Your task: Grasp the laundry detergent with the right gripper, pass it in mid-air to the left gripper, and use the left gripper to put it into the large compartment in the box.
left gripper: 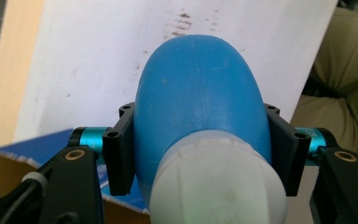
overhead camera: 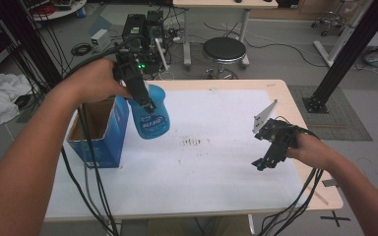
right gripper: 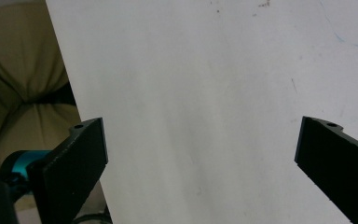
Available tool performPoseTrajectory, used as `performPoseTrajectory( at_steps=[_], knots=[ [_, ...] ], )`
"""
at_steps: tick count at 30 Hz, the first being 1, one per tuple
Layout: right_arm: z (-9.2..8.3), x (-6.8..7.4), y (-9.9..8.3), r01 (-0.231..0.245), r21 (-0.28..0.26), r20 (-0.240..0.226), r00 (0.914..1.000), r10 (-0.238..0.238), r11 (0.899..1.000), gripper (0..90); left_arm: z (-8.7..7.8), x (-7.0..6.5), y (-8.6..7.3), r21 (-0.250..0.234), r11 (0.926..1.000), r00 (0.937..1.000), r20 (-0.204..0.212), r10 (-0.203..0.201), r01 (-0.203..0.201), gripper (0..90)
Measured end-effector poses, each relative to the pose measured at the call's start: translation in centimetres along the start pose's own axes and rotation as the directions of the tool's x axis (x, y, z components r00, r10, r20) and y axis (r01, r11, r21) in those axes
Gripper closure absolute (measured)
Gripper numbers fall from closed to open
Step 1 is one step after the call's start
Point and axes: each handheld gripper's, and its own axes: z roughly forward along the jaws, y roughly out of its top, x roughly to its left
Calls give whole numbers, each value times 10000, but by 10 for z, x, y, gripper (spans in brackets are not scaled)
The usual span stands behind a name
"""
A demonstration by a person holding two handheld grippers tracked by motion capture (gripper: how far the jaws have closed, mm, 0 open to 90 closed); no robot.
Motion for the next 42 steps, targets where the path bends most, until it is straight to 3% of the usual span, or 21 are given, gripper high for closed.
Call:
performPoseTrajectory(
  at_steps=[6, 13, 19, 30, 37, 42],
  knots=[
    [-12, 3, -8, 471, 319, 53, 9989, -473, 9984, 14, -29, 11, -12, -55, 9983, 9981, -211, -583, 582, 374],
    [-23, -1, -12, 404, 110, 122, 9991, -406, 9991, 14, -63, 18, -29, -341, 9945, 9942, -378, -1005, 992, 374],
    [-25, -2, -9, 485, 34, 85, 9988, -485, 9988, 14, -77, 23, -48, -390, 9903, 9898, -459, -1351, 1333, 375],
    [-27, -4, -4, 497, 72, 96, 9987, -497, 9987, 14, -92, 41, -88, -521, 9757, 9724, -872, -2166, 2127, 375],
    [-26, -6, -3, 392, 84, 171, 9991, -393, 9992, 14, -88, 49, -106, -550, 9748, 9690, -1103, -2213, 2163, 375],
    [-26, -7, -2, 352, 64, 221, 9991, -354, 9994, 14, -76, 55, -115, -407, 9761, 9705, -1057, -2169, 2137, 376]
  ],
)
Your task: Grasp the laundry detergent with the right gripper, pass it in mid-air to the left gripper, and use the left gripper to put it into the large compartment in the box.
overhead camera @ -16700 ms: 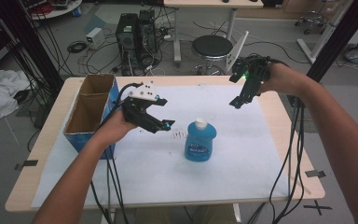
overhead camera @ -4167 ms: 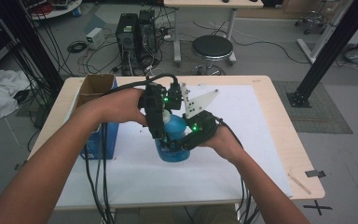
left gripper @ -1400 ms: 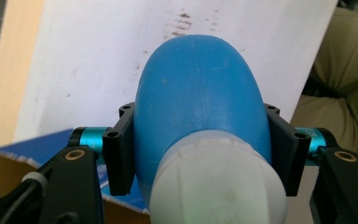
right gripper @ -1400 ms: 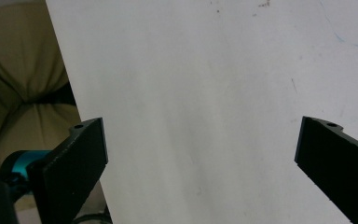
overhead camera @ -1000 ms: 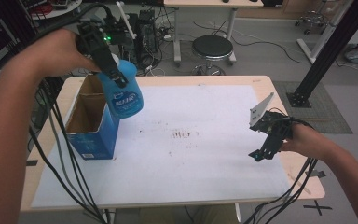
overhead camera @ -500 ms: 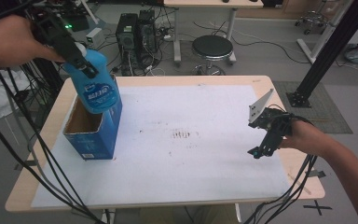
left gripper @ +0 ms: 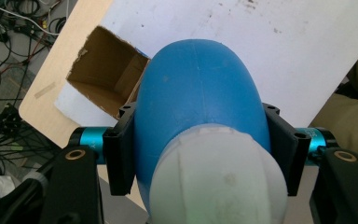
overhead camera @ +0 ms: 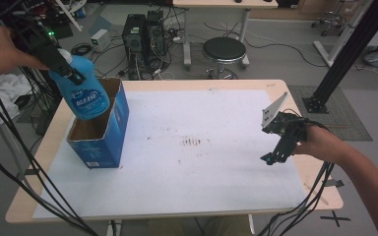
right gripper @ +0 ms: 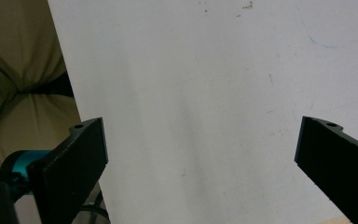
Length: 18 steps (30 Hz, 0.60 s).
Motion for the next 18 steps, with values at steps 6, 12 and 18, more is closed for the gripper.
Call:
performPoseTrajectory(
  at_steps=[6, 12, 18],
  knots=[
    [0, 0, -1, -37, -16, -13, 10000, 37, 10000, 14, 19, 8, -12, 145, 9999, 10000, 68, -44, 43, 376],
    [1, -1, -1, -84, 16, 3, 10000, 84, 10000, 14, 40, 14, -21, 326, 9995, 9999, 113, 22, -26, 375],
    [5, -1, -1, -127, 45, -39, 9999, 127, 9999, 15, 70, 17, -30, 352, 9993, 9994, 327, 107, -119, 376]
  ],
)
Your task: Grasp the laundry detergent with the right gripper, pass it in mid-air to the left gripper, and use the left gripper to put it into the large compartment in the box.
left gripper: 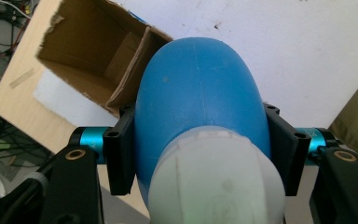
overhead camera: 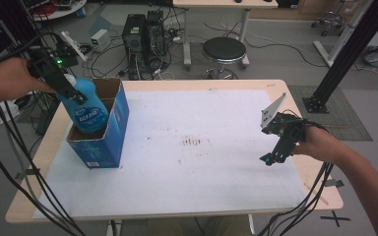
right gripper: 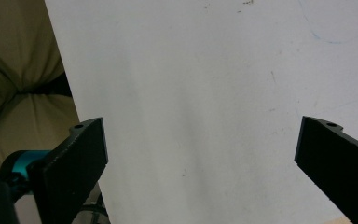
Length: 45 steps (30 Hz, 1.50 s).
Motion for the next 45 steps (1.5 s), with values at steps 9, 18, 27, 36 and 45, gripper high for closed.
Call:
performPoseTrajectory(
  at_steps=[9, 18, 27, 36, 45],
  knots=[
    [5, -4, -6, -256, -200, 27, 9997, 257, 9995, 16, 54, 3, -7, 449, 9987, 9989, 398, 239, -257, 376],
    [9, -6, -10, -278, -200, -33, 9996, 277, 9994, 16, 89, 3, -12, 839, 9960, 9988, 391, 292, -324, 376],
    [15, -7, -12, -333, -189, -83, 9994, 331, 9993, 16, 110, 5, -17, 1056, 9938, 9980, 569, 277, -337, 376],
    [21, -7, -10, -330, -172, -163, 9993, 327, 9993, 16, 115, 7, -18, 1080, 9940, 9980, 629, 117, -185, 374],
    [20, -5, -10, -318, -214, -100, 9995, 316, 9993, 15, 107, 6, -17, 911, 9955, 9985, 458, -306, 264, 298]
  ],
)
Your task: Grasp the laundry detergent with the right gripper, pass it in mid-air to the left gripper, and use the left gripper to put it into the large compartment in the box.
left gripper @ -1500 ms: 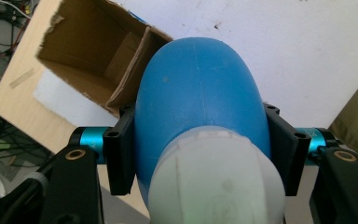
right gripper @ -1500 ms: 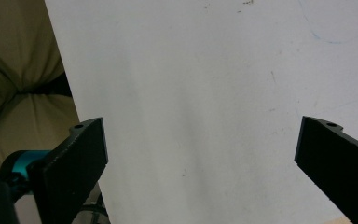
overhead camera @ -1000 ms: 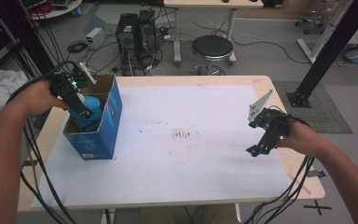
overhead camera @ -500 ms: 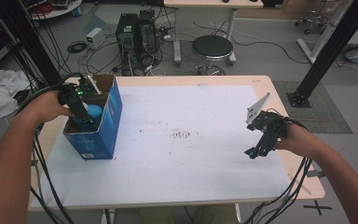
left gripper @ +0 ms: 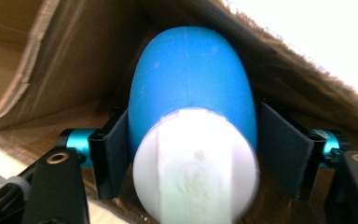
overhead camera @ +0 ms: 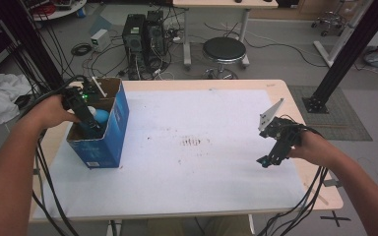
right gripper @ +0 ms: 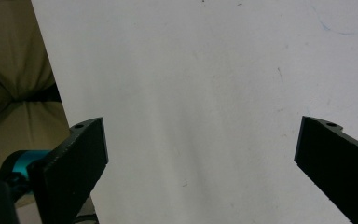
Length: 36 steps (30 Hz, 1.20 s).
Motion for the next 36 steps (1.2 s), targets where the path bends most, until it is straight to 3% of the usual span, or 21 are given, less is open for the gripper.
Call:
performPoseTrajectory(
  at_steps=[13, 15, 16, 20, 24, 28, 30, 32, 35, 36],
  knots=[
    [-1, 4, 2, 183, -140, -51, 9998, -184, 9997, 16, -38, -3, -4, -950, 9952, 9988, -399, -285, 246, 293],
    [-2, 5, 2, 153, -219, -80, 9998, -155, 9996, 16, -43, -5, -4, -1145, 9927, 9980, -469, -430, 374, 251],
    [-3, 5, 2, 125, -244, -56, 9999, -127, 9996, 16, -49, -7, -4, -1507, 9871, 9975, -358, -604, 544, 251],
    [-6, 5, 0, 124, -360, -2, 9999, -124, 9993, 16, -61, -11, -1, -1954, 9794, 9977, -332, -595, 519, 250],
    [-10, 6, 0, 81, -450, 64, 9999, -78, 9990, 16, -82, -25, 12, -2325, 9725, 9990, -385, -214, 119, 251],
    [-13, 7, 1, 83, -553, 82, 9999, -79, 9984, 15, -90, -34, 22, -2575, 9659, 9983, -451, -377, 249, 250],
    [-15, 6, 1, 9, -641, 98, 10000, -2, 9979, 16, -93, -40, 30, -2616, 9651, 9989, -412, -217, 102, 250],
    [-17, 6, 0, -42, -701, 153, 9999, 53, 9975, 16, -94, -52, 44, -2587, 9654, 9990, -384, 246, -337, 250],
    [-19, 7, 0, -35, -707, 179, 9998, 48, 9975, 15, -94, -59, 55, -2545, 9651, 9977, -439, 522, -617, 250],
    [-20, 8, 1, -11, -741, 186, 9998, 25, 9973, 16, -93, -65, 65, -2591, 9621, 9964, -312, 792, -846, 250]
  ],
)
